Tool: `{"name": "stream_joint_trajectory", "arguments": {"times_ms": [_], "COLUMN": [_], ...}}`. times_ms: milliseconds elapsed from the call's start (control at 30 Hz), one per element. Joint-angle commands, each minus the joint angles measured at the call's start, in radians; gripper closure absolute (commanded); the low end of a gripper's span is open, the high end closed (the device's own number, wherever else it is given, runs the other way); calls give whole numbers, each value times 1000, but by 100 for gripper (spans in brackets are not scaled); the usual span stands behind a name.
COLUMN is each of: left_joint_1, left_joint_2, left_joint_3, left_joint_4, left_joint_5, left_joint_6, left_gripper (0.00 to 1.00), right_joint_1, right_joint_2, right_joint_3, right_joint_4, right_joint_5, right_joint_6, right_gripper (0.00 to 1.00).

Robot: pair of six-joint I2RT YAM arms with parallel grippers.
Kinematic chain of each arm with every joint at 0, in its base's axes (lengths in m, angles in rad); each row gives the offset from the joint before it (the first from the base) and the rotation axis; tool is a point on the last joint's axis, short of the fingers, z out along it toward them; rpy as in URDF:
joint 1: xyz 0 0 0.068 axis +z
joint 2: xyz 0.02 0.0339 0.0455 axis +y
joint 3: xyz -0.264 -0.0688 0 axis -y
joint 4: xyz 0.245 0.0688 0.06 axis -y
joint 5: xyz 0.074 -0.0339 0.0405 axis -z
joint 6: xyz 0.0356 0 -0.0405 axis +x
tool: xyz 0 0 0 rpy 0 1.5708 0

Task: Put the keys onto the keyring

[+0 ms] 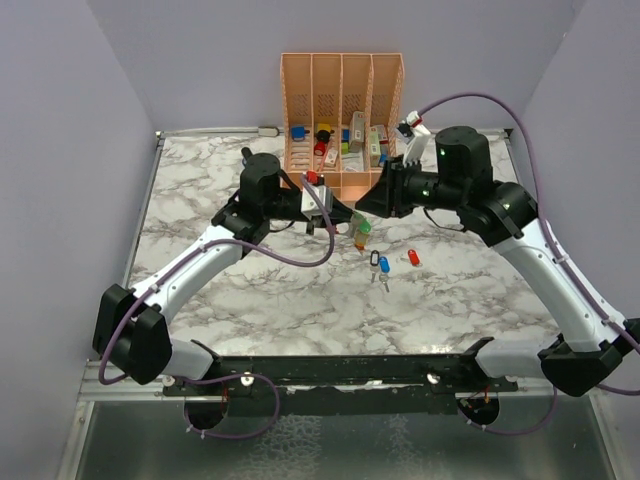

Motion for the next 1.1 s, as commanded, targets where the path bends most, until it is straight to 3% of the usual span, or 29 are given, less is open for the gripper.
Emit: {"name": "stream_joint_trajectory", "arguments": {"times_ms": [0,167,300,500,633,767,1067], "left_joint_1": [7,8,8,7,7,6,6], "left_joint_2": [-48,-77,-92,-86,-109,-155,-156], "left_joint_3": [-16,-68,-98,-146,-285,-460,-617], "left_joint_4": [82,87,41,28,241,564,924], "left_joint_5": [17,29,11,-66,-126,-164,-266], "left_joint_6": [-3,98,270,540,569,544,482], "left_gripper": [100,100,100,100,100,100,100], "right_joint_1": [7,7,5,5,5,5,4], "right_joint_2": [-57,-134,-179,-195,-181,-179,-116], "right_joint_3": [-13,-166,-267,-306,-324,-363,-422], "right_joint_4": [-35,46,159,263,290,323,352], "right_joint_5": [130,256,296,328,305,280,135], "right_joint_6": [-94,-247,-345,-424,-437,-436,-350], "right_gripper": [76,76,70,69,71,73,78]}}
